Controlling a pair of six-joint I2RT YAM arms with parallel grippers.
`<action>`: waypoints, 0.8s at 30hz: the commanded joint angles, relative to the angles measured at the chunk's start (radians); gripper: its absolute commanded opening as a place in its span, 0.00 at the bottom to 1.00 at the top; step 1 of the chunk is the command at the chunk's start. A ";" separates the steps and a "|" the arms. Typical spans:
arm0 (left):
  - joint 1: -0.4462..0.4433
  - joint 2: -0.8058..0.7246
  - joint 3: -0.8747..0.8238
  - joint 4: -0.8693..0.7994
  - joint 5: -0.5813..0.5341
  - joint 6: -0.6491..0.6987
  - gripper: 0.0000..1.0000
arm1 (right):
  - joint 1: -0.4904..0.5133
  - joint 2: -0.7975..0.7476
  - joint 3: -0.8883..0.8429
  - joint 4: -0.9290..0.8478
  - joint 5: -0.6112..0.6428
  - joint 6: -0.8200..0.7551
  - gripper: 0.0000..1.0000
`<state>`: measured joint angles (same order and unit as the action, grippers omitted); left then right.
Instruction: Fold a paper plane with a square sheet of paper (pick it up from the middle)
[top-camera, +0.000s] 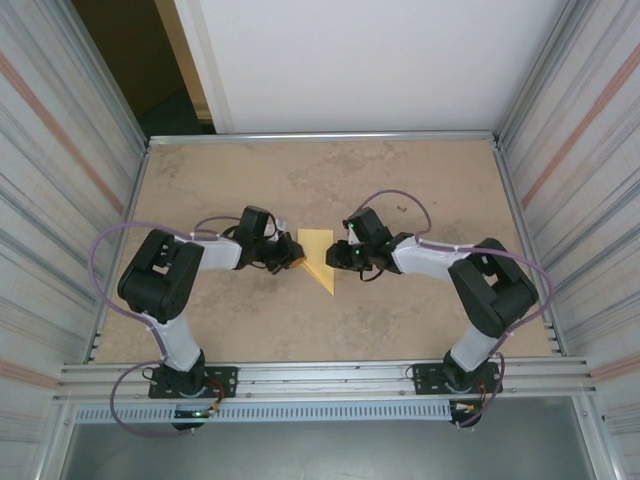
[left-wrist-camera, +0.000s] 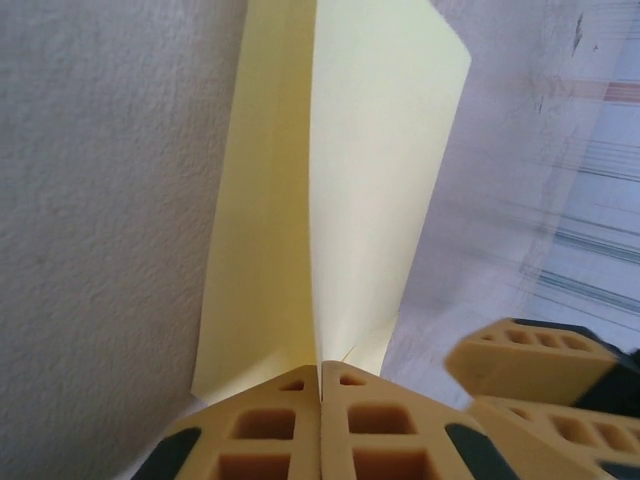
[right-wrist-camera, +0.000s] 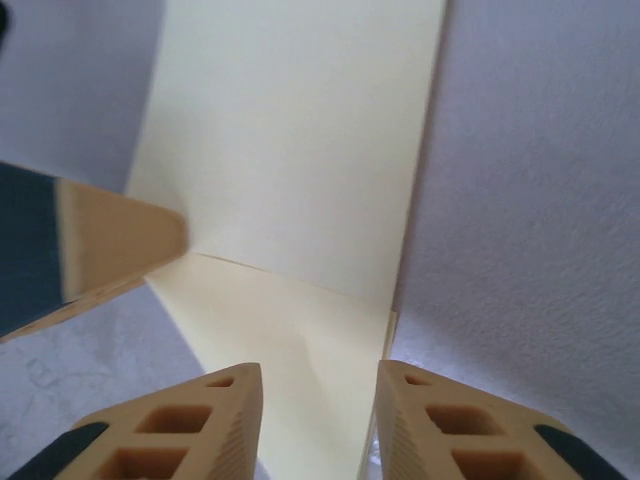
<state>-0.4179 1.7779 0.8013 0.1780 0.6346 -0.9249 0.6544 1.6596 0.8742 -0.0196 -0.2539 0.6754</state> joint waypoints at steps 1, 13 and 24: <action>0.010 -0.079 -0.020 -0.038 -0.066 -0.028 0.07 | 0.019 -0.082 -0.014 -0.008 0.099 -0.122 0.39; -0.017 -0.167 -0.008 -0.165 -0.260 -0.160 0.07 | 0.210 -0.032 -0.002 0.069 0.316 -0.429 0.42; -0.042 -0.134 0.062 -0.235 -0.251 -0.158 0.08 | 0.255 0.095 0.061 0.086 0.317 -0.475 0.39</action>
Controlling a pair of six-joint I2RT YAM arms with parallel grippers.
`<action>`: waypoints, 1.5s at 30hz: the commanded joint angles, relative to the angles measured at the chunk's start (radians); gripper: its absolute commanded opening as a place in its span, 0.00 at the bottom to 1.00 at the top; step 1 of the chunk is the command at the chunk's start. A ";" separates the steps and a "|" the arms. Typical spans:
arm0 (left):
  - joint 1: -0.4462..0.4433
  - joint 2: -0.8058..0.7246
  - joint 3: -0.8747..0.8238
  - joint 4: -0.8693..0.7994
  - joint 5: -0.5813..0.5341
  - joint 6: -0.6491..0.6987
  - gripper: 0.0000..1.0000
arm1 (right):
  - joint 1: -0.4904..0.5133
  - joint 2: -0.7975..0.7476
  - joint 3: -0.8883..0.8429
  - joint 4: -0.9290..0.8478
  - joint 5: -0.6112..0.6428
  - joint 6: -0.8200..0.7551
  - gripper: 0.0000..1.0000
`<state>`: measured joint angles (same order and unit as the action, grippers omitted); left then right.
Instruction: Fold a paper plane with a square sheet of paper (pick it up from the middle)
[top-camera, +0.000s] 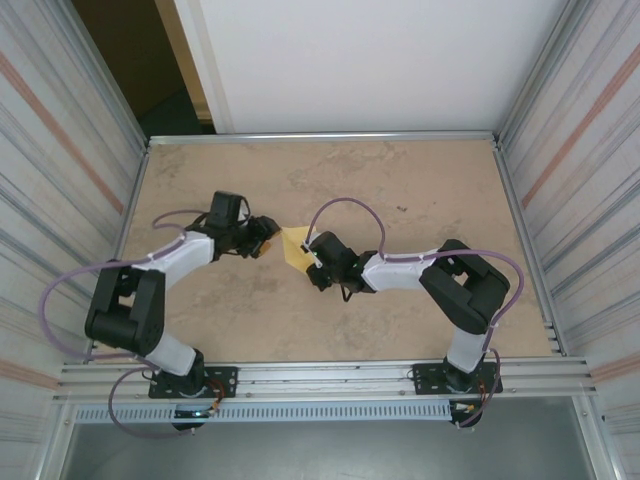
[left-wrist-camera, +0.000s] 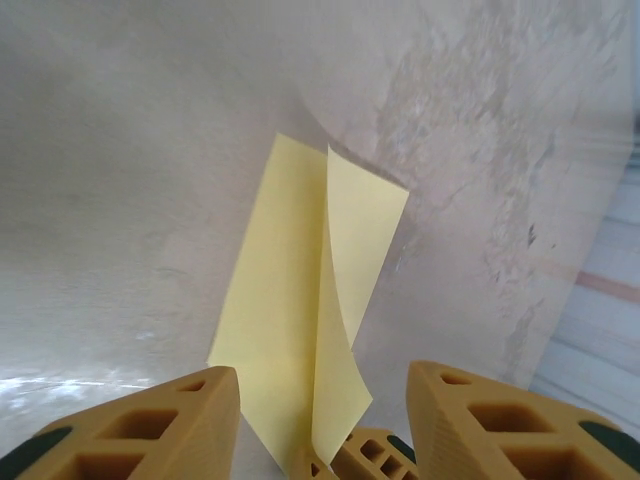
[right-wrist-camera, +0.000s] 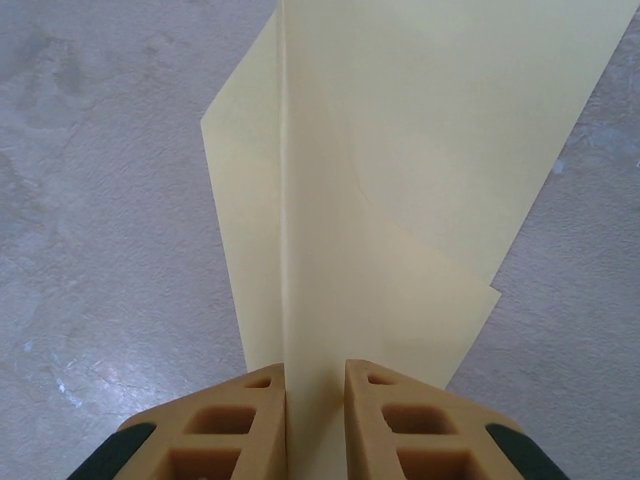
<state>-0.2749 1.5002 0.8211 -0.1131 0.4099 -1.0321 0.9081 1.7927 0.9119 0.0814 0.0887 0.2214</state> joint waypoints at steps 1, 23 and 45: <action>0.016 -0.049 -0.085 0.028 0.010 0.025 0.49 | -0.013 -0.036 -0.025 0.025 -0.013 -0.028 0.19; -0.133 0.214 -0.020 0.248 0.167 0.018 0.30 | -0.098 -0.103 -0.123 0.117 -0.149 -0.134 0.21; -0.148 0.286 0.015 0.145 0.141 0.039 0.27 | -0.084 -0.046 -0.111 0.130 -0.123 -0.126 0.27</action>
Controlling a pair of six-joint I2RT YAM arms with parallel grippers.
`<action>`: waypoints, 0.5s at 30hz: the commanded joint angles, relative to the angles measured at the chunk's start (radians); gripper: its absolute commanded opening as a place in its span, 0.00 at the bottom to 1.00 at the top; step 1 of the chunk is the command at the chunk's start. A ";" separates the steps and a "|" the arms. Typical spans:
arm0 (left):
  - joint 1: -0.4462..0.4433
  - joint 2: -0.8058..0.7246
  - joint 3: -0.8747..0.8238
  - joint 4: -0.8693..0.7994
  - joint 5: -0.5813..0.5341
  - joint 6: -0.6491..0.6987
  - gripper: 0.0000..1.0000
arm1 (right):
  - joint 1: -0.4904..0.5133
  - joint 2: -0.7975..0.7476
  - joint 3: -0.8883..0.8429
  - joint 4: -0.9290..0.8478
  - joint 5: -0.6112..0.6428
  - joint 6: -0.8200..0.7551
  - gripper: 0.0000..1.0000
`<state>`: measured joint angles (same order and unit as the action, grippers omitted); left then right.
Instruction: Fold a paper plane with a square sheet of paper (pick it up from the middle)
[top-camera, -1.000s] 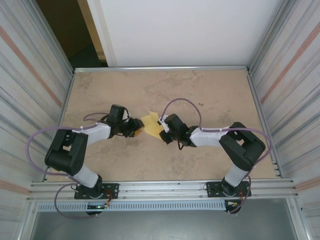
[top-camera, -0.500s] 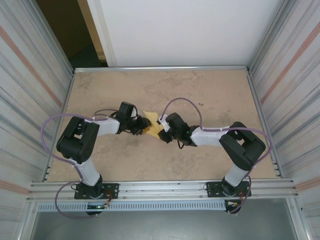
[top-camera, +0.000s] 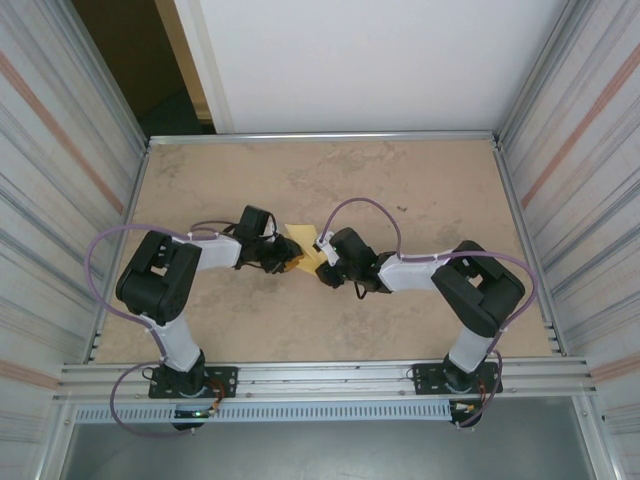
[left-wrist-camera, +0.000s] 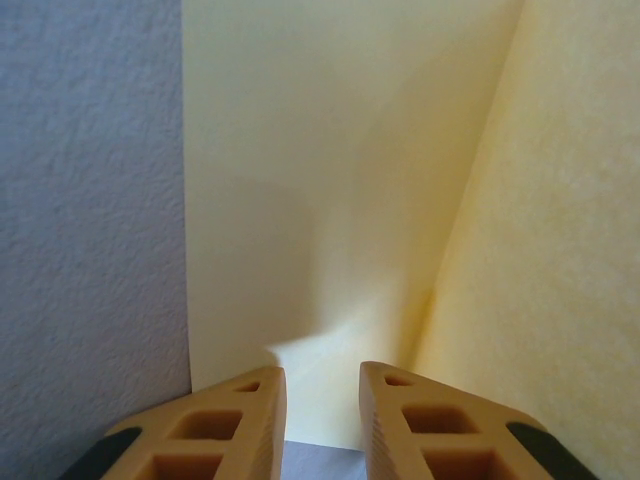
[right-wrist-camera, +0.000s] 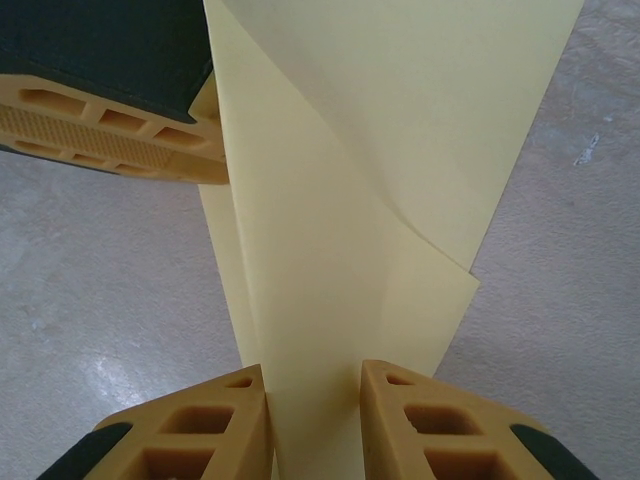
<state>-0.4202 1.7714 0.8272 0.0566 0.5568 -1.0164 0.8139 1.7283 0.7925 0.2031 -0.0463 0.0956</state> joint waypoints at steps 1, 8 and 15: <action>-0.003 0.016 0.010 -0.024 -0.006 0.024 0.27 | 0.011 0.020 0.008 0.008 0.012 0.000 0.27; -0.003 0.014 0.015 -0.036 -0.007 0.028 0.26 | 0.013 0.020 0.007 0.012 0.008 0.004 0.20; -0.003 -0.006 0.025 -0.056 -0.018 0.039 0.26 | 0.002 0.018 -0.004 0.021 -0.035 0.019 0.15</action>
<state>-0.4202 1.7721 0.8295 0.0441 0.5537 -1.0073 0.8181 1.7351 0.7925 0.2062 -0.0544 0.0963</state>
